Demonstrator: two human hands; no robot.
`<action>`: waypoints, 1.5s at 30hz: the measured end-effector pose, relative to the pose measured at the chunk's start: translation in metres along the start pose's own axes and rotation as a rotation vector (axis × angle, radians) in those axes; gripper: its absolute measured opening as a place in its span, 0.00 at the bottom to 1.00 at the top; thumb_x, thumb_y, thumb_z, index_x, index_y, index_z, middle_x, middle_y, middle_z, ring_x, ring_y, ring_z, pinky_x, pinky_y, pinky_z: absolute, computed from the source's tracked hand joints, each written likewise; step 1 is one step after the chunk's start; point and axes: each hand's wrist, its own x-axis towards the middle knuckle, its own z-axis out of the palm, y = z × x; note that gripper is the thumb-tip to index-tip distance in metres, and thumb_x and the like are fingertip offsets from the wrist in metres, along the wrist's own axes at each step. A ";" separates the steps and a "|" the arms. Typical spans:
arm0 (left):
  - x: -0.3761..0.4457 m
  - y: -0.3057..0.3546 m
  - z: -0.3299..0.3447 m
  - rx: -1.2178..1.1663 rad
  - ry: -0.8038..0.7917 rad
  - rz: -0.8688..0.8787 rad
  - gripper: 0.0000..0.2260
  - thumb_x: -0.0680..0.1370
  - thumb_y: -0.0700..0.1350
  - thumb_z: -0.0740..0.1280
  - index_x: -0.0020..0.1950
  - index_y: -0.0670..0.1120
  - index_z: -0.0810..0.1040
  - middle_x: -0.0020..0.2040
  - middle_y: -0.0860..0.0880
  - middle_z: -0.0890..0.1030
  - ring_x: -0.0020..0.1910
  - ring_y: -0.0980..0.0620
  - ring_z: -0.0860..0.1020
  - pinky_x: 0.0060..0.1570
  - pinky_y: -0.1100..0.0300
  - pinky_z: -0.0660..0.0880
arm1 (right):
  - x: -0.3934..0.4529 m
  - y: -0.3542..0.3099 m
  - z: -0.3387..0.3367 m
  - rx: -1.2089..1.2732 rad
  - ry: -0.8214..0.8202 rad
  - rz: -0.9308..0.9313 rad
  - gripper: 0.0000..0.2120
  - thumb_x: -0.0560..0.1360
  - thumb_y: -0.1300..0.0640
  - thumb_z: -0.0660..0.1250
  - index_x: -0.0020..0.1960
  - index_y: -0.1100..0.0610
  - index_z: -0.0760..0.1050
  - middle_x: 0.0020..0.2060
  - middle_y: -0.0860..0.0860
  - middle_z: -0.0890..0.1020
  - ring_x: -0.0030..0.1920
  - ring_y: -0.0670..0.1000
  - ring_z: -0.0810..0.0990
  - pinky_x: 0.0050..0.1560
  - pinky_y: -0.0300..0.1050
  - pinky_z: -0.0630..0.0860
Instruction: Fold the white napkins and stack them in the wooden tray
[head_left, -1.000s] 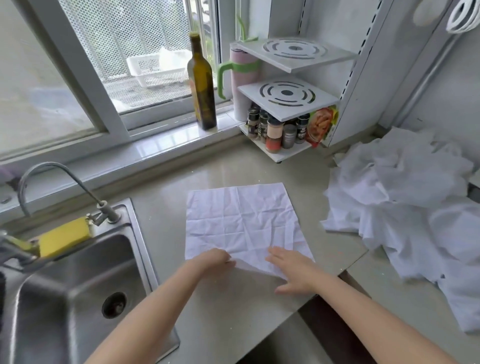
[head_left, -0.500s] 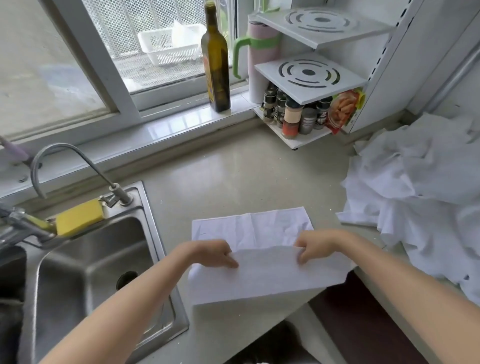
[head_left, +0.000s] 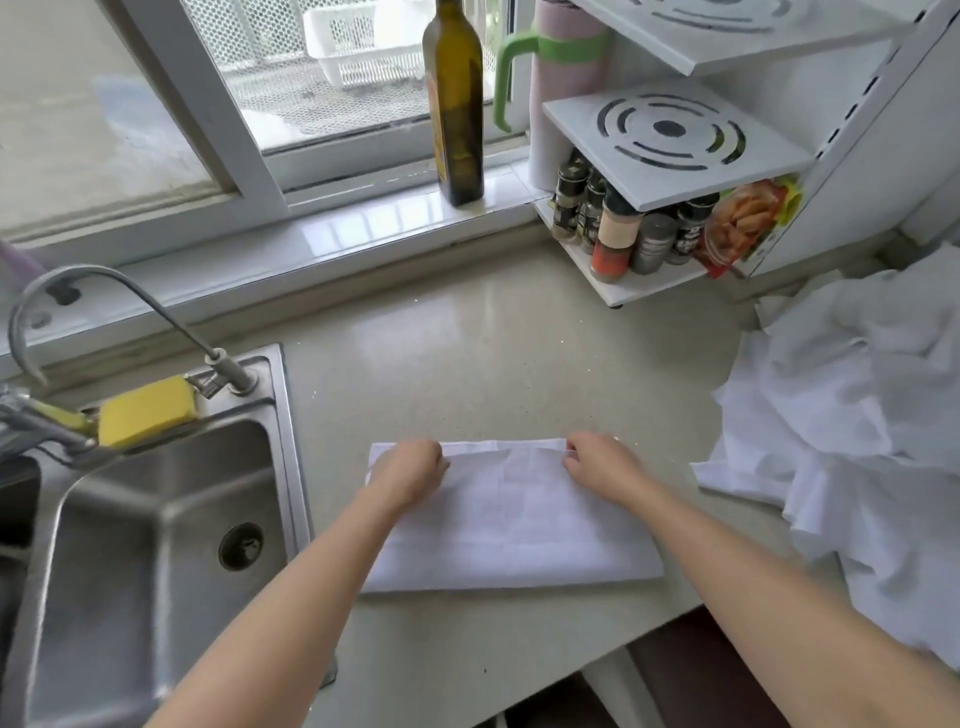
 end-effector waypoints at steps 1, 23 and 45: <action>0.003 0.000 0.003 -0.007 0.015 -0.006 0.14 0.82 0.46 0.55 0.49 0.40 0.77 0.50 0.42 0.80 0.51 0.42 0.77 0.43 0.56 0.70 | 0.003 0.001 0.002 -0.008 0.015 -0.004 0.06 0.78 0.58 0.56 0.44 0.54 0.70 0.53 0.58 0.80 0.54 0.59 0.77 0.42 0.44 0.65; 0.022 -0.010 0.022 0.204 0.118 -0.061 0.13 0.83 0.46 0.50 0.60 0.42 0.70 0.55 0.38 0.74 0.53 0.38 0.76 0.54 0.51 0.70 | 0.010 -0.003 0.018 -0.222 0.155 0.046 0.15 0.78 0.59 0.53 0.63 0.57 0.69 0.62 0.55 0.72 0.63 0.55 0.69 0.62 0.47 0.63; 0.027 -0.012 0.023 0.242 0.196 -0.052 0.12 0.84 0.47 0.51 0.57 0.43 0.71 0.53 0.40 0.76 0.50 0.41 0.77 0.46 0.53 0.70 | -0.018 -0.032 0.047 -0.220 0.547 -0.277 0.19 0.75 0.55 0.61 0.63 0.61 0.70 0.66 0.61 0.72 0.68 0.62 0.69 0.70 0.57 0.56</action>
